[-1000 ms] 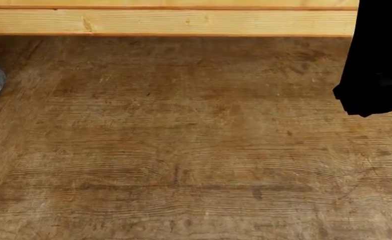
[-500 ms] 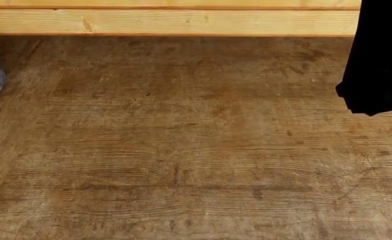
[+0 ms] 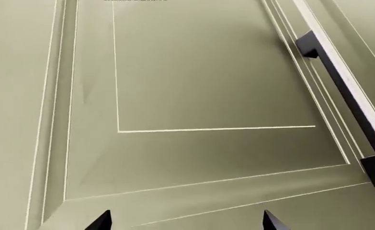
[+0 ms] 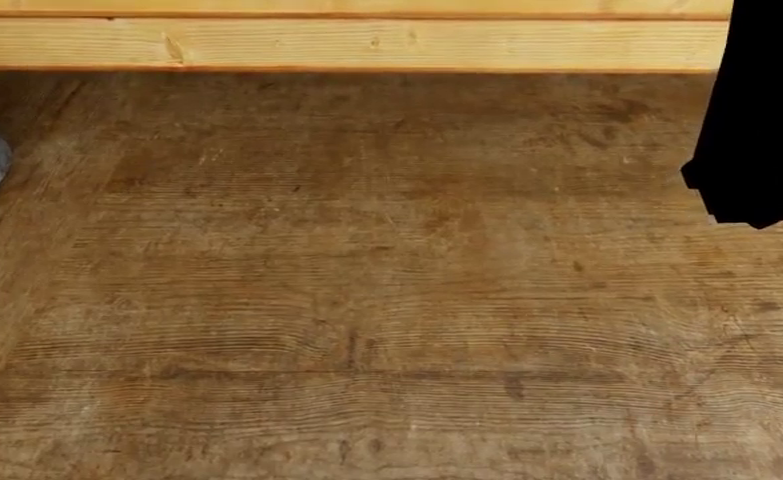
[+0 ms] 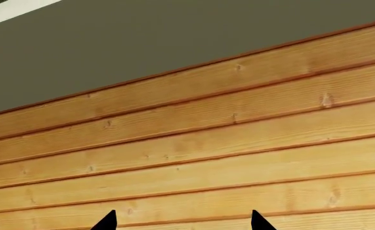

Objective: Pick the eggplant, orange from the counter and place them in the cabinet. Then close the cabinet.

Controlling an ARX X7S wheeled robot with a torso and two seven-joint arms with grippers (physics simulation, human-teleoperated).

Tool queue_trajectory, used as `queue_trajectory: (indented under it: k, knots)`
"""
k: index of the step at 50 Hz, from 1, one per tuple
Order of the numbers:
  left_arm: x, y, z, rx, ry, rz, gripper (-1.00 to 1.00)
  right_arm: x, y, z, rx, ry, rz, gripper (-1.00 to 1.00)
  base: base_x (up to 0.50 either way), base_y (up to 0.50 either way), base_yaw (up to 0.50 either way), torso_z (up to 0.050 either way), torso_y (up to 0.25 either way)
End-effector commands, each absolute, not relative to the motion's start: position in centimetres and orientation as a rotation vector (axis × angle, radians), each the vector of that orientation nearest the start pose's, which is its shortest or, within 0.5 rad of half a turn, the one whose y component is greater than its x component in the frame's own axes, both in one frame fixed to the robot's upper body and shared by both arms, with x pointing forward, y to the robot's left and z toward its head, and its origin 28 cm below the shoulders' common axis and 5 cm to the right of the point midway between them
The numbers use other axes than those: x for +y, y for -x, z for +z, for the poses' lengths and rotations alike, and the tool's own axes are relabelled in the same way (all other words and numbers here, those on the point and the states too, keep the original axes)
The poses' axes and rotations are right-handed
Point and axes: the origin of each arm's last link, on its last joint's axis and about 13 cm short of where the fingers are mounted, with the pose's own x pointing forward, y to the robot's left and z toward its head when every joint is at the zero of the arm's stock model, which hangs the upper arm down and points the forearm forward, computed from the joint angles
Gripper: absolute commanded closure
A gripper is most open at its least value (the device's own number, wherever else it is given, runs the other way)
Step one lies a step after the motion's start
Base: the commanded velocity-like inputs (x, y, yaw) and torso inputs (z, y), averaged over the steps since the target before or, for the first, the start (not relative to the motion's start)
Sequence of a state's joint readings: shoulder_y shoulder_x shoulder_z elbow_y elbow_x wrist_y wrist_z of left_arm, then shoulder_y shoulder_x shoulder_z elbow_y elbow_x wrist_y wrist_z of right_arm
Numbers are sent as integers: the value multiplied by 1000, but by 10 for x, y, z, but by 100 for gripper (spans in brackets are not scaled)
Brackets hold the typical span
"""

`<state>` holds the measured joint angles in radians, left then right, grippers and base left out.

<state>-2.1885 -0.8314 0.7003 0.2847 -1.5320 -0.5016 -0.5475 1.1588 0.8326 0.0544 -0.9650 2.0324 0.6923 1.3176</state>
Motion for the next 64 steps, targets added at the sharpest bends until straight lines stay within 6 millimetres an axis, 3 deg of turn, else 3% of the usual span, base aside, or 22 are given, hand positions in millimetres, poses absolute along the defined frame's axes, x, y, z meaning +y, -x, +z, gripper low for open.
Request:
queue_trajectory:
  k: [1, 18, 43, 53, 64]
  knots:
    - [248, -115, 482, -1016, -92, -400, -100, -120, -117, 334, -504, -211, 202, -100, 0, 0, 0, 0, 0]
    - [257, -83, 436, -978, -73, -421, -100, -120, -117, 335, -521, -199, 184, -100, 0, 0, 0, 0, 0]
    - [266, -78, 381, -899, 4, -402, -100, -120, -117, 334, -501, -171, 185, -100, 0, 0, 0, 0, 0]
    - [258, -92, 358, -844, 27, -379, -100, -121, -117, 334, -514, -117, 195, -100, 0, 0, 0, 0, 0]
    - [258, -96, 352, -830, 26, -382, -100, -121, -117, 334, -517, -107, 201, -100, 0, 0, 0, 0, 0]
